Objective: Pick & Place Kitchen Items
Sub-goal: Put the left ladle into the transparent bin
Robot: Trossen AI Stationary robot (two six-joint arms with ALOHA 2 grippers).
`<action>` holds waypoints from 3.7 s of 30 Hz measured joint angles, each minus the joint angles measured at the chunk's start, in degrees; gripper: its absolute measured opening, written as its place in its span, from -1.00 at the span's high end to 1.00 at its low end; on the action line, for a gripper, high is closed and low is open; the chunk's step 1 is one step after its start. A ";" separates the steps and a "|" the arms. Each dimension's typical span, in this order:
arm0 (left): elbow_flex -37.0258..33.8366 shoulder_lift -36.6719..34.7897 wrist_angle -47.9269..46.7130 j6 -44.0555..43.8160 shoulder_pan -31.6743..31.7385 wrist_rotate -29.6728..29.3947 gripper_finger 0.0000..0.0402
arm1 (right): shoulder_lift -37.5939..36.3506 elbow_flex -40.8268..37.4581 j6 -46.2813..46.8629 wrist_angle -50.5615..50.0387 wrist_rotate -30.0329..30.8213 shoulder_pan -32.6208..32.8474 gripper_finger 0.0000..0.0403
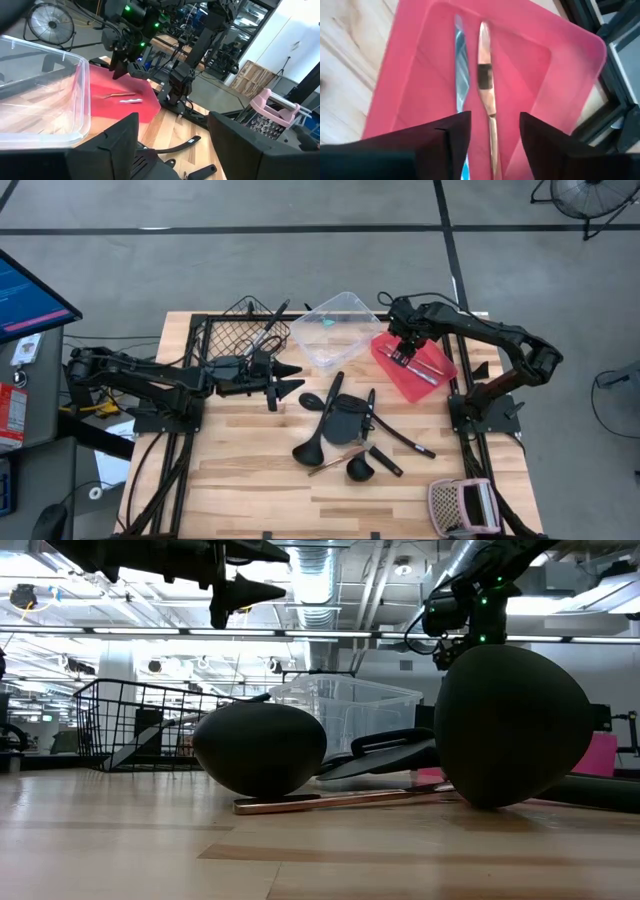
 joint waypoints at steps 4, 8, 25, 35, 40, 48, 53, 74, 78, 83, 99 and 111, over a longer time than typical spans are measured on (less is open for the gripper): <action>0.00 0.00 -2.61 0.02 -0.08 0.10 -0.23 | -0.42 2.13 0.05 0.00 -5.23 0.00 -0.02; 0.00 0.00 -7.79 -0.30 -1.05 0.20 -0.28 | -2.22 5.98 2.05 -0.30 -9.84 0.12 -0.17; 0.18 7.41 -19.71 -13.96 -9.24 -0.35 -0.24 | -16.63 14.23 8.32 -3.57 -10.29 6.92 -0.13; 7.65 22.81 -18.98 -18.54 -10.16 -0.95 -0.24 | -18.17 14.17 9.25 -5.18 -10.28 9.58 -0.13; 9.63 29.29 -18.01 -23.82 -7.82 -1.17 -0.24 | -18.12 14.15 9.25 -5.94 -10.25 11.02 -0.13; 11.14 34.26 -14.88 -25.92 -6.96 -1.25 -0.24 | -18.16 14.15 9.27 -6.05 -10.25 13.30 -0.13; 11.59 34.45 -14.38 -25.90 -6.95 -1.86 -0.24 | -18.16 14.15 9.27 -6.16 -10.28 14.32 -0.13; 11.63 34.97 -13.75 -26.08 -7.41 -6.95 -0.22 | -18.16 14.15 9.26 -6.25 -10.28 14.27 -0.13; 11.63 35.04 -13.43 -26.08 -7.39 -7.46 -0.21 | -18.16 14.15 9.25 -6.23 -10.28 14.27 -0.13; 11.61 37.10 -11.03 -26.08 -7.39 -7.48 -0.21 | -18.16 14.15 9.22 -6.23 -10.28 14.27 -0.13; 11.58 39.04 -8.33 -26.05 -7.37 -8.35 -0.21 | -18.16 14.15 9.05 -6.23 -10.28 14.27 -0.13; 11.58 39.35 -8.01 -27.08 -7.69 -8.50 -0.21 | -18.16 14.15 9.05 -6.23 -10.28 14.27 -0.13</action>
